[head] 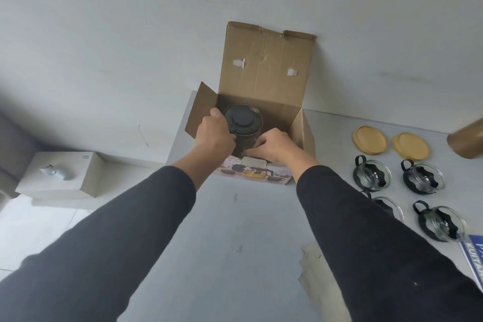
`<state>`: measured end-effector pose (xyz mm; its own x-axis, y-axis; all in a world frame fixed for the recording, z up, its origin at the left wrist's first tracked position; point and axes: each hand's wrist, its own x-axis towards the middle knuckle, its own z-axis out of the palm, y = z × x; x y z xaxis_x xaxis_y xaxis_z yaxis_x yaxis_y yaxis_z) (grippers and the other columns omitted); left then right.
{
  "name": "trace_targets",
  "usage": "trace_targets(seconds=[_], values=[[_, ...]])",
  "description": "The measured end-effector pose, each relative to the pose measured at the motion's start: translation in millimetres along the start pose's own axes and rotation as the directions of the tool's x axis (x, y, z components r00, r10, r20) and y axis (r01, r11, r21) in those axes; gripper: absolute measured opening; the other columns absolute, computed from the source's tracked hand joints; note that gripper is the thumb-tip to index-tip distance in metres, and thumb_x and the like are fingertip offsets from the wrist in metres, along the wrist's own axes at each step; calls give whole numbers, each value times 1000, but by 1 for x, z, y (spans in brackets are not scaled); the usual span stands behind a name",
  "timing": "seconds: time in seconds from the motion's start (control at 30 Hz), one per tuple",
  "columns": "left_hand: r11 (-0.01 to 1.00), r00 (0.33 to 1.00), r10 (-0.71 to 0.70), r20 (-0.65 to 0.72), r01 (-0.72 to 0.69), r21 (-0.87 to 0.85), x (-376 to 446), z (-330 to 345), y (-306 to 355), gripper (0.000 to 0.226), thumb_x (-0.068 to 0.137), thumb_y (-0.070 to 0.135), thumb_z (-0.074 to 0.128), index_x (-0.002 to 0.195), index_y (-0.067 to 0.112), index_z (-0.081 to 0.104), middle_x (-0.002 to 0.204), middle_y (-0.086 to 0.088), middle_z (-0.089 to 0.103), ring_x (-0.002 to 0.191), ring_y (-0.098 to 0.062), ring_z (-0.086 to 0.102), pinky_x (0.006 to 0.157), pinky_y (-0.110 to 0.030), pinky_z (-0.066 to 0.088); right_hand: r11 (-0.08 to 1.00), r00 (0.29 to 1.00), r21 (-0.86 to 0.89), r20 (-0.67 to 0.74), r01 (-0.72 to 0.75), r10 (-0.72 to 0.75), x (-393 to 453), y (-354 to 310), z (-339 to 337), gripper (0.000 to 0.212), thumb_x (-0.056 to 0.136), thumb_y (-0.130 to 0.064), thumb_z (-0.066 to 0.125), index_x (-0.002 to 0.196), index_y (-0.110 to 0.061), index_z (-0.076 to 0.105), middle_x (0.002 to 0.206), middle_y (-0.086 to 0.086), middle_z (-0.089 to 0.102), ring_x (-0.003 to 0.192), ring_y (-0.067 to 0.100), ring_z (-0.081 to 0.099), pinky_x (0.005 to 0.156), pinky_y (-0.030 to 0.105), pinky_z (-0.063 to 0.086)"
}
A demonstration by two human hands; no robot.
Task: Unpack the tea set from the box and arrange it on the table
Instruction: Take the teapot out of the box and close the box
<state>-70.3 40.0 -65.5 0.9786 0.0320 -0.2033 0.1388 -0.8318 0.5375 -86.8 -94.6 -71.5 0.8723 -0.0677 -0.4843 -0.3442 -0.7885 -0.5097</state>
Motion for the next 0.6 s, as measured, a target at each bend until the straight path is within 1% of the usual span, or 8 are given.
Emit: trace_targets(seconds=[0.1, 0.17, 0.2, 0.3, 0.37, 0.43, 0.53, 0.6], values=[[999, 1000, 27, -11, -27, -28, 2, -2, -3, 46, 84, 17, 71, 118, 6, 42, 107, -16, 61, 98, -32, 61, 71, -31, 47, 998, 999, 35, 25, -48, 47, -2, -12, 7, 41, 74, -52, 71, 78, -11, 68, 77, 5, 65, 75, 24, 61, 64, 32, 48], [998, 999, 35, -14, -35, -59, 4, -2, -5, 50, 81, 19, 74, 118, 7, 43, 104, -14, 63, 95, -30, 62, 73, -34, 51, 995, 996, 55, 28, -84, 82, -6, -23, 12, 45, 74, -54, 70, 59, -15, 54, 55, -2, 49, 59, 19, 48, 53, 28, 37], [996, 999, 33, -13, -34, -83, 5, -3, -6, 53, 78, 21, 76, 118, 8, 43, 103, -13, 64, 94, -29, 63, 74, -35, 52, 993, 995, 67, 20, -94, 93, -7, -29, 14, 45, 75, -53, 69, 57, -16, 50, 53, -3, 43, 59, 18, 43, 50, 26, 32], [985, 1000, 20, -3, -20, -174, 7, -4, -7, 59, 74, 23, 80, 120, 11, 46, 99, -11, 66, 93, -26, 63, 76, -34, 53, 980, 991, 156, -31, -127, 133, -9, -39, 24, 31, 78, -44, 64, 67, -17, 53, 67, -2, 47, 76, 21, 42, 55, 25, 36], [977, 1000, -3, 10, 5, -215, 9, -5, -8, 56, 76, 23, 78, 122, 12, 48, 103, -10, 65, 92, -24, 61, 73, -31, 49, 959, 986, 246, -54, -143, 161, -8, -45, 33, 23, 81, -37, 62, 85, -15, 57, 92, 1, 56, 88, 24, 46, 79, 28, 44], [974, 1000, -22, 23, 26, -226, 11, -8, -8, 50, 83, 20, 71, 127, 13, 48, 111, -11, 62, 90, -22, 58, 69, -28, 44, 944, 973, 278, -94, -175, 209, -6, -49, 43, 30, 82, -41, 60, 97, -16, 58, 115, 4, 59, 105, 28, 51, 101, 41, 39], [970, 1000, -8, 26, 14, -244, 12, -10, -11, 41, 89, 8, 59, 129, 14, 50, 115, -12, 61, 88, -22, 56, 56, -21, 41, 934, 951, 292, -168, -204, 260, -5, -51, 52, 44, 80, -49, 62, 110, -17, 59, 121, 4, 60, 119, 28, 50, 109, 48, 28], [969, 1000, 25, -18, -29, -247, 8, -12, -14, 40, 88, -1, 53, 126, 13, 54, 108, -9, 65, 88, -20, 59, 56, -20, 44, 922, 937, 311, -182, -233, 298, -5, -50, 54, 46, 80, -50, 62, 111, -16, 60, 120, 4, 61, 119, 28, 50, 110, 48, 26]])
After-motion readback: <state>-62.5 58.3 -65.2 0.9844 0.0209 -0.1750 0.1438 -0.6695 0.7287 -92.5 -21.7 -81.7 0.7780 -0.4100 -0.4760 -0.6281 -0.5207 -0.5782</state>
